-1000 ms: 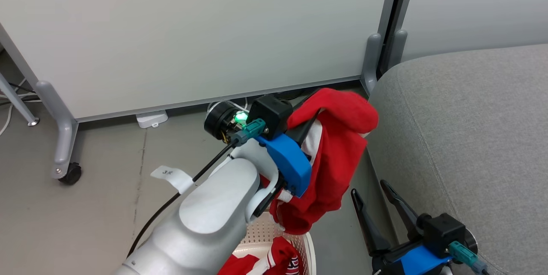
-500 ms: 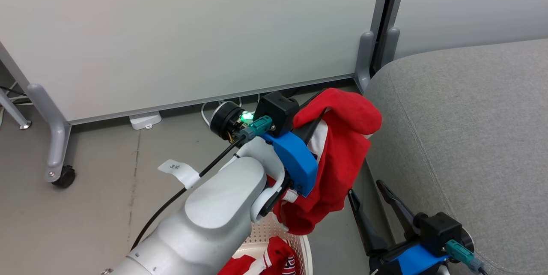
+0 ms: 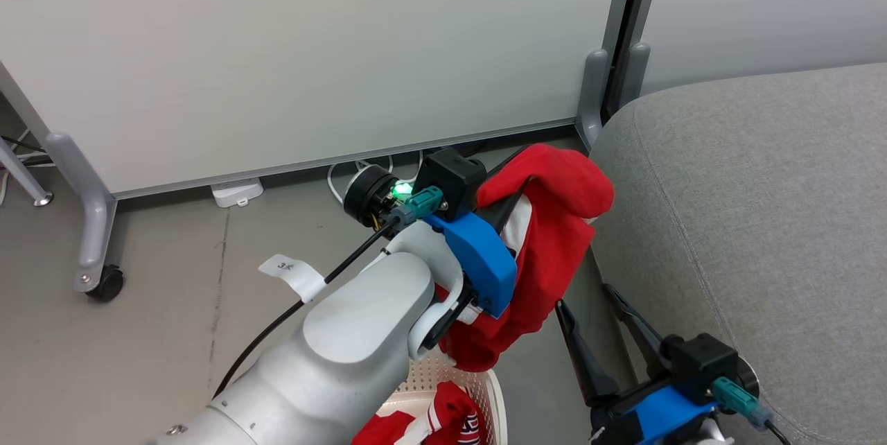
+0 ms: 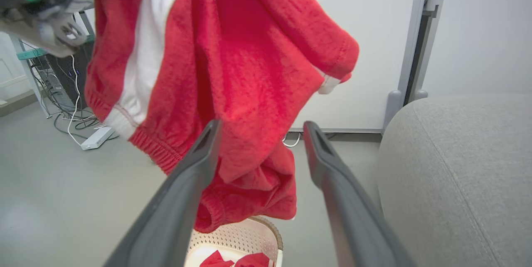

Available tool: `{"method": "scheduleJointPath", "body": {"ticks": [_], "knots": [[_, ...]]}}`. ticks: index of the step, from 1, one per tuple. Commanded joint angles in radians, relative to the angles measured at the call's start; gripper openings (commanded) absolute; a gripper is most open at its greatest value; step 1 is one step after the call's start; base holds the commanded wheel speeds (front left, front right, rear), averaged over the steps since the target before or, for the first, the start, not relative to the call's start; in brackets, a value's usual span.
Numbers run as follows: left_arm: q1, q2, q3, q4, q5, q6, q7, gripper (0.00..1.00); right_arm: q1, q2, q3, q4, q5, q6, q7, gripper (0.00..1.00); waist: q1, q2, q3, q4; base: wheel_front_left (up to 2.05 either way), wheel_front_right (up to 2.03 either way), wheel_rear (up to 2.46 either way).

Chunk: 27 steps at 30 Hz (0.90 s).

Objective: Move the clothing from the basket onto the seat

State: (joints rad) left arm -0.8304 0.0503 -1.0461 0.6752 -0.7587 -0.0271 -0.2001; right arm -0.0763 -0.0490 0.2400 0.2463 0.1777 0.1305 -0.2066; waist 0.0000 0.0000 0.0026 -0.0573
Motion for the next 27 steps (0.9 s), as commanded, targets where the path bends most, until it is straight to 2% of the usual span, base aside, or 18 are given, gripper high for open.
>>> {"method": "scheduleJointPath", "body": {"ticks": [1, 10, 27], "knots": [[-0.022, 0.0, -0.007, 0.005, -0.009, 0.005, -0.008, 0.0, -0.025, -0.003, 0.012, 0.011, 0.006, 0.001, 0.003, 1.0, 0.0, 0.0, 0.0, 0.0, 0.0, 0.0, 0.0], [-0.039, 0.0, -0.041, 0.009, -0.047, 0.007, -0.017, 0.0, -0.116, -0.003, 0.066, 0.087, -0.006, 0.001, 0.016, 1.0, 0.0, 0.0, 0.002, -0.004, 0.0, 0.0, 0.0], [-0.059, 0.0, -0.114, 0.003, -0.116, 0.016, -0.033, 0.0, -0.317, -0.003, 0.098, 0.332, -0.023, 0.001, 0.058, 1.0, 0.0, 0.0, 0.006, 0.002, 0.0, 0.0, 0.0]]}}
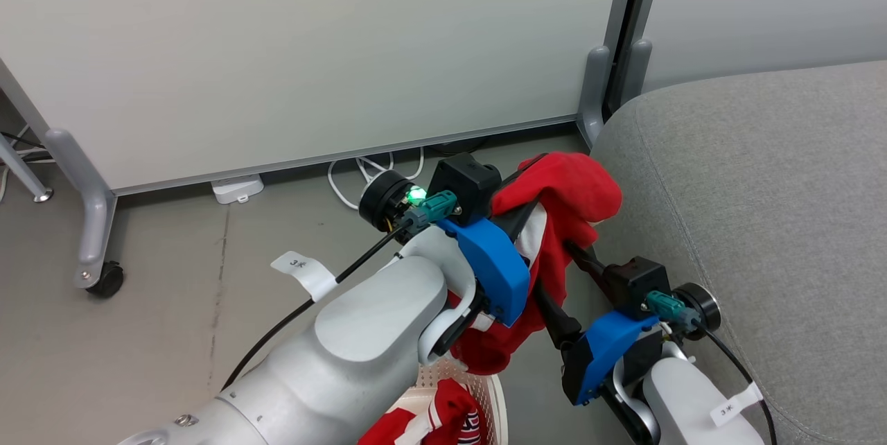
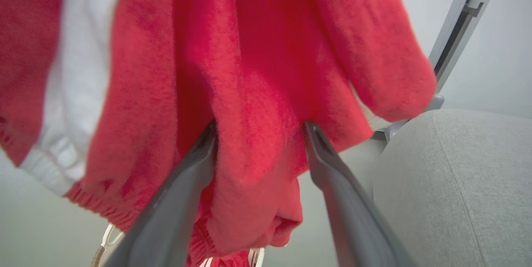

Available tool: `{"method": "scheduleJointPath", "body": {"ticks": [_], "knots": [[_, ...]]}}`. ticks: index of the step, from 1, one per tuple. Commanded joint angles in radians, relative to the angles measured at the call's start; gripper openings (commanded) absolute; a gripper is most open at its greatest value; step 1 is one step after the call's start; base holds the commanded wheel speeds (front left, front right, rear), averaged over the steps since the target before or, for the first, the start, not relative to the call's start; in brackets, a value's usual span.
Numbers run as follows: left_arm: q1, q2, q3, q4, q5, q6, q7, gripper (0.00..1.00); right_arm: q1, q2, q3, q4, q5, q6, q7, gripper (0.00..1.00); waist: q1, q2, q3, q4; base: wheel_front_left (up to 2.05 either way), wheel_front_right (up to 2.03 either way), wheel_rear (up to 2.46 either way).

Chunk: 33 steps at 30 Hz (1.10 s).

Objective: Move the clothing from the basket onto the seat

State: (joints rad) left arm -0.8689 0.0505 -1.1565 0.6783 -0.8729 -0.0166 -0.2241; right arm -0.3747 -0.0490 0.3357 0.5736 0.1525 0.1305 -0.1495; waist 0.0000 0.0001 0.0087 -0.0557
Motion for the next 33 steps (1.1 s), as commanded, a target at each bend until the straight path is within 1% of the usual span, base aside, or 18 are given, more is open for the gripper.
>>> {"method": "scheduleJointPath", "body": {"ticks": [1, 9, 10, 11, 12, 13, 31, 32, 33], "knots": [[-0.022, 0.0, -0.007, 0.0, -0.007, 0.007, -0.008, 0.0, -0.026, -0.003, 0.005, 0.016, 0.005, 0.001, 0.002, 1.0, 0.0, -0.0001, 0.001, 0.001, 0.0, 0.0, 0.0], [-0.029, 0.0, -0.036, 0.0, -0.034, 0.008, -0.014, 0.0, -0.092, -0.003, 0.041, 0.106, 0.052, 0.001, -0.013, 1.0, 0.0, -0.0001, -0.001, 0.005, 0.0, 0.0, 0.0], [-0.031, 0.0, -0.039, -0.001, -0.038, 0.01, -0.015, 0.0, -0.098, -0.003, 0.046, 0.115, 0.058, 0.001, -0.015, 0.91, 0.0, -0.0001, -0.001, 0.005, 0.0, 0.0, 0.0], [-0.032, 0.0, -0.041, -0.001, -0.042, 0.011, -0.016, 0.0, -0.102, -0.003, 0.051, 0.124, 0.068, 0.001, -0.02, 0.46, 0.0, -0.0001, -0.001, 0.006, 0.0, 0.0, 0.0], [-0.034, 0.0, -0.043, -0.001, -0.044, 0.012, -0.017, 0.0, -0.107, -0.003, 0.054, 0.132, 0.076, 0.001, -0.022, 0.11, 0.0, -0.0001, -0.002, 0.006, 0.0, 0.0, 0.0], [-0.035, 0.0, -0.046, 0.0, -0.046, 0.014, -0.017, 0.0, -0.112, -0.003, 0.058, 0.14, 0.082, 0.001, -0.026, 0.0, 0.0, -0.0001, -0.002, 0.006, 0.0, 0.0, 0.0], [-0.04, 0.0, -0.077, 0.023, -0.08, 0.016, -0.027, 0.0, -0.146, -0.003, 0.088, 0.208, 0.151, 0.001, -0.082, 0.0, 0.0, -0.0001, -0.004, -0.005, 0.0, 0.0, 0.0], [-0.039, 0.0, -0.079, 0.023, -0.083, 0.017, -0.028, 0.02, -0.147, -0.003, 0.088, 0.211, 0.153, 0.001, -0.082, 0.0, 0.0, -0.0001, -0.004, -0.005, 0.0, 0.0, 0.0], [-0.038, 0.0, -0.08, 0.023, -0.087, 0.016, -0.028, 0.2, -0.147, -0.003, 0.088, 0.212, 0.155, 0.001, -0.085, 0.0, 0.0, -0.0001, -0.004, -0.006, 0.0, 0.0, 0.0]]}}
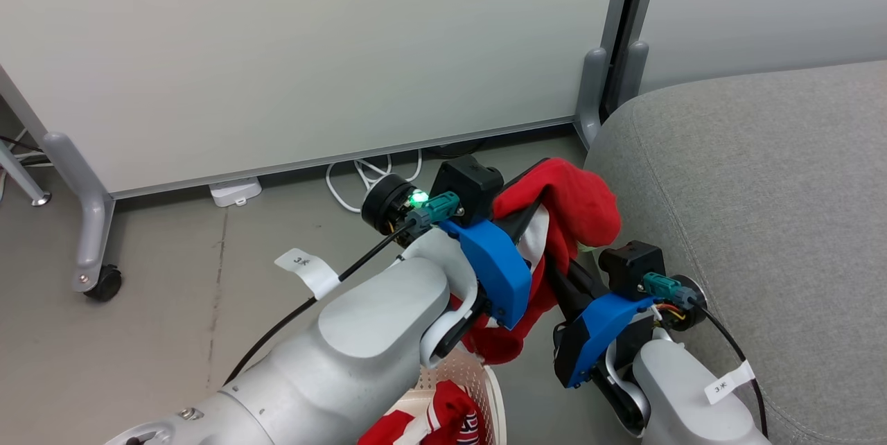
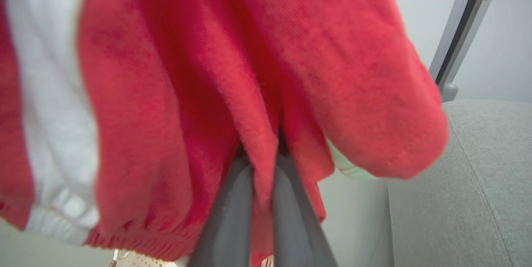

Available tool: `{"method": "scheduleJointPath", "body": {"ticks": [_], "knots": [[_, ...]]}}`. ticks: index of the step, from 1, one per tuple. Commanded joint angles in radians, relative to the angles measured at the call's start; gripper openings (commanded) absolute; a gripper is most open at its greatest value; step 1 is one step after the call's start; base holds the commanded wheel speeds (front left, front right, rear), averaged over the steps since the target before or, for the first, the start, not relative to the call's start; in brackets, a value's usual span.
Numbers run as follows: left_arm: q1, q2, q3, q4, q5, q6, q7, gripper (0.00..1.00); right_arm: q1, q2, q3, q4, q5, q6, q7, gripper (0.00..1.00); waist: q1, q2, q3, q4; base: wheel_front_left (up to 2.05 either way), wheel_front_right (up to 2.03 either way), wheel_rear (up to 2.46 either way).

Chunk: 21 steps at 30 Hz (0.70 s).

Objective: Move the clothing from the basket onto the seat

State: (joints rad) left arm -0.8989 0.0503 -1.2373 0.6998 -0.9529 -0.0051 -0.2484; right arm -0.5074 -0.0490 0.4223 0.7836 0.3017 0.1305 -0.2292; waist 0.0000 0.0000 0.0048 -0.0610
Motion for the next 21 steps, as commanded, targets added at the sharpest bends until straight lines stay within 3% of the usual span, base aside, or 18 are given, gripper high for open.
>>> {"method": "scheduleJointPath", "body": {"ticks": [1, 3, 12, 21], "knots": [[-0.007, 0.0, -0.001, 0.002, -0.008, 0.005, -0.004, 0.4, -0.013, -0.003, 0.001, 0.003, 0.009, 0.001, -0.007, 0.0, 0.0, 0.0, -0.001, 0.0, 0.0, 0.0, 0.0], [-0.005, 0.0, -0.004, 0.003, -0.014, 0.007, -0.004, 1.0, -0.012, -0.003, -0.001, 0.004, 0.012, 0.001, -0.011, 0.0, 0.0, 0.0, -0.002, 0.0, 0.0, 0.0, 0.0], [0.024, 0.0, -0.005, 0.007, -0.015, 0.001, -0.011, 1.0, -0.014, -0.003, -0.017, 0.011, 0.022, 0.001, -0.022, 0.0, 0.0, 0.0, -0.009, 0.001, 0.0, 0.0, 0.0], [0.134, 0.048, 0.104, -0.104, 0.093, 0.017, -0.018, 1.0, -0.026, -0.002, -0.059, 0.02, 0.022, 0.001, -0.032, 0.0, 0.0, 0.0, -0.01, 0.009, 0.0, 0.0, 0.0]]}}
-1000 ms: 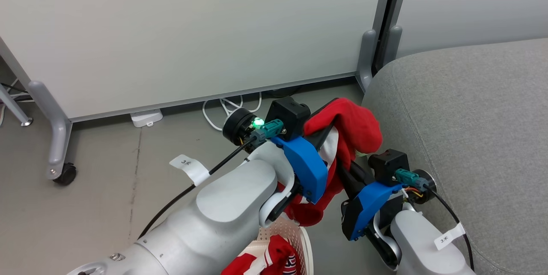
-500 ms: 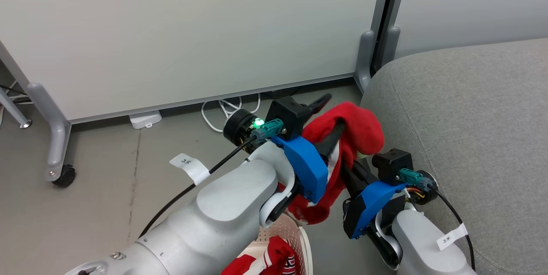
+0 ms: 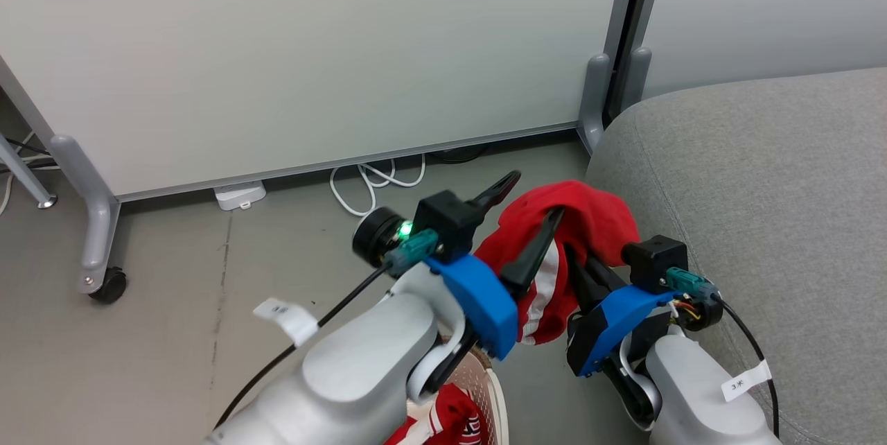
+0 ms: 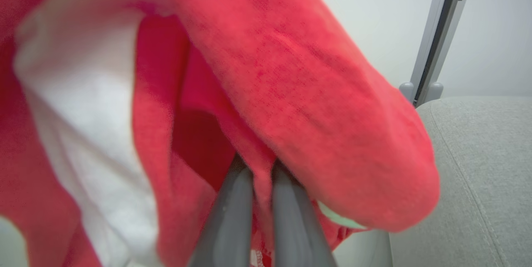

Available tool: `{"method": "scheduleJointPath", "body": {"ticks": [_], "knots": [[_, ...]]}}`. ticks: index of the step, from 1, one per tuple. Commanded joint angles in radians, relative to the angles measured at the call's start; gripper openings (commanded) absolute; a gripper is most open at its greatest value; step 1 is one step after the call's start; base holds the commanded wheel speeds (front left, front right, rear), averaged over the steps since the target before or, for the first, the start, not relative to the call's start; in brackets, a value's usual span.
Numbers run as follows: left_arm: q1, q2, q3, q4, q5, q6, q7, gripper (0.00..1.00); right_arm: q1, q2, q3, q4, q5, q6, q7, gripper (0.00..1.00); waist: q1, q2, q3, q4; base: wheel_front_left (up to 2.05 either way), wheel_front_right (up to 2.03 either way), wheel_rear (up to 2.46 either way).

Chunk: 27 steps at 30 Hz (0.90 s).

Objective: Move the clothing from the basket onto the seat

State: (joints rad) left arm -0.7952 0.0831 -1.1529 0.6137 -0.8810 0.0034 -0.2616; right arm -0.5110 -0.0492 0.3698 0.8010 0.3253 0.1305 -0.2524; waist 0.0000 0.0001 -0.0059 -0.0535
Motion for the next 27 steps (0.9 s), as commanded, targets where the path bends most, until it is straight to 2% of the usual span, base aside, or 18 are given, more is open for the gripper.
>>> {"method": "scheduleJointPath", "body": {"ticks": [1, 10, 14, 20, 27], "knots": [[0.05, 0.027, 0.039, -0.042, 0.042, 0.011, -0.005, 1.0, -0.023, -0.002, -0.01, 0.004, -0.003, 0.001, -0.009, 0.0, 0.0, -0.0001, 0.0, 0.002, 0.0, 0.0, 0.0], [0.273, 0.104, 0.222, -0.243, 0.241, 0.031, -0.005, 1.0, -0.012, -0.002, -0.031, 0.004, -0.011, 0.001, -0.012, 0.0, 0.0, -0.0001, 0.007, 0.006, 0.0, 0.0, 0.0], [0.385, 0.126, 0.341, -0.318, 0.308, 0.031, -0.005, 1.0, -0.005, -0.002, -0.032, 0.001, -0.016, 0.001, -0.013, 0.0, 0.0, -0.0001, 0.008, 0.004, 0.0, 0.0, 0.0], [0.543, 0.132, 0.516, -0.396, 0.411, 0.012, -0.005, 1.0, 0.006, -0.002, -0.044, -0.005, -0.024, 0.001, -0.014, 0.0, 0.0, -0.0001, 0.01, 0.005, 0.0, 0.0, 0.0], [0.657, 0.116, 0.647, -0.403, 0.531, -0.03, -0.005, 1.0, 0.019, -0.002, -0.054, -0.01, -0.036, 0.001, -0.014, 0.0, 0.0, -0.0001, 0.011, 0.011, 0.0, 0.0, 0.0]]}}
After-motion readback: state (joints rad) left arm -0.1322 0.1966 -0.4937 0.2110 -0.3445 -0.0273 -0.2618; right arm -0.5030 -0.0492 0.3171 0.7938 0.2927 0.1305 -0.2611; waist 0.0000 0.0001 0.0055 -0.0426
